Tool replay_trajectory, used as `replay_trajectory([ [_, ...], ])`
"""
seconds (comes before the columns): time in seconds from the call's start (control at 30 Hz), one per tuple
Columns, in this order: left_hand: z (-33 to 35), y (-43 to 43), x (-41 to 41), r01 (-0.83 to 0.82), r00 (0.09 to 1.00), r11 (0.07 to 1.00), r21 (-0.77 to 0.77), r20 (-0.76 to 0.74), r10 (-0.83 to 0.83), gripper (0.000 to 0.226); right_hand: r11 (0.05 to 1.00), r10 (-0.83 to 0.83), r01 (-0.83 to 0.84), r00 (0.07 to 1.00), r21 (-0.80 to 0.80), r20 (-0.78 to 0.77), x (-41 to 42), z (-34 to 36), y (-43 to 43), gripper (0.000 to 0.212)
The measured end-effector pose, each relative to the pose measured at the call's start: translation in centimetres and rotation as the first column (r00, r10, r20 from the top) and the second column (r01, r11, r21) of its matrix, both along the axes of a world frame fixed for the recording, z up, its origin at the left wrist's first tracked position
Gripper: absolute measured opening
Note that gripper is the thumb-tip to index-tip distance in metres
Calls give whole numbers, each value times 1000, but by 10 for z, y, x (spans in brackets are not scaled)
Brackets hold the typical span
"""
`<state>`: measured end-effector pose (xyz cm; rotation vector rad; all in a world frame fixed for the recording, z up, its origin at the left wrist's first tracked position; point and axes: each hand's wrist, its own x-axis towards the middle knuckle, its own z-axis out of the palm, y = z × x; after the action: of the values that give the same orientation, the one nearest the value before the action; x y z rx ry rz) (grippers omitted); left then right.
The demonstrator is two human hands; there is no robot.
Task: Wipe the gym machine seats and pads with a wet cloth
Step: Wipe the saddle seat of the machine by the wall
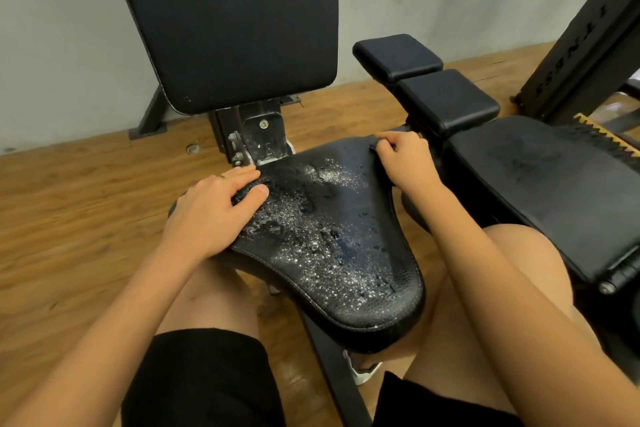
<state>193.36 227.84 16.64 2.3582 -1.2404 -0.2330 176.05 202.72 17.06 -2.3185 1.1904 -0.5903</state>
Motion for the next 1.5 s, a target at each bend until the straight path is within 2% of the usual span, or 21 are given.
replay_trajectory([
  [0.07, 0, 0, 0, -4, 1000, 1000, -3, 0, 4, 48, 999, 41, -41, 999, 4, 18, -14, 4, 20, 35],
  [0.17, 0, -1, 0, -9, 1000, 1000, -3, -7, 9, 47, 983, 186, -186, 981, 1, 48, -50, 11, 67, 29],
  [0.27, -2, 1, -2, -2, 1000, 1000, 10, -17, 2, 53, 948, 300, -313, 938, 52, 175, -95, 18, 113, 26],
  [0.4, -4, 0, -3, -16, 1000, 1000, 6, -19, 16, 48, 919, 372, -392, 898, 43, 233, -118, 19, 124, 29],
  [0.6, -3, 0, -2, -14, 999, 1000, 14, -30, 14, 47, 968, 241, -243, 970, -61, -30, -33, -3, 37, 30],
  [0.7, -1, 0, -2, 8, 1000, 1000, 14, -21, -8, 48, 975, 194, -212, 957, -64, -216, 7, 3, -8, 34],
  [0.77, 2, 1, -3, 18, 1000, 1000, 22, -4, -18, 48, 967, 233, -253, 935, -42, -268, 12, 9, -18, 35],
  [0.9, 3, 2, -5, 13, 1000, 1000, 12, 13, -13, 49, 918, 388, -396, 901, -5, -194, -30, 16, 18, 32],
  [1.0, 2, 0, -1, 19, 1000, 1000, 3, 2, -19, 49, 912, 409, -411, 906, 3, -106, -52, 22, 37, 32],
  [1.07, 1, -2, 2, 17, 1000, 1000, 1, 1, -17, 48, 918, 387, -396, 909, -26, -153, -34, 21, 26, 32],
  [1.17, 0, -3, 1, 26, 1000, 1000, 12, 2, -26, 49, 941, 300, -333, 897, -50, -326, 13, 17, -1, 31],
  [1.27, -2, -2, 1, 47, 999, 999, 22, 9, -47, 50, 952, 239, -294, 884, -82, -402, 46, 13, -19, 33],
  [1.37, 0, 1, 0, 52, 998, 998, 34, 23, -53, 50, 947, 251, -308, 885, -89, -392, 40, 12, -12, 36],
  [1.5, 1, 2, -2, 45, 999, 999, 6, 19, -45, 50, 946, 298, -323, 903, -32, -308, -12, 21, 19, 33],
])
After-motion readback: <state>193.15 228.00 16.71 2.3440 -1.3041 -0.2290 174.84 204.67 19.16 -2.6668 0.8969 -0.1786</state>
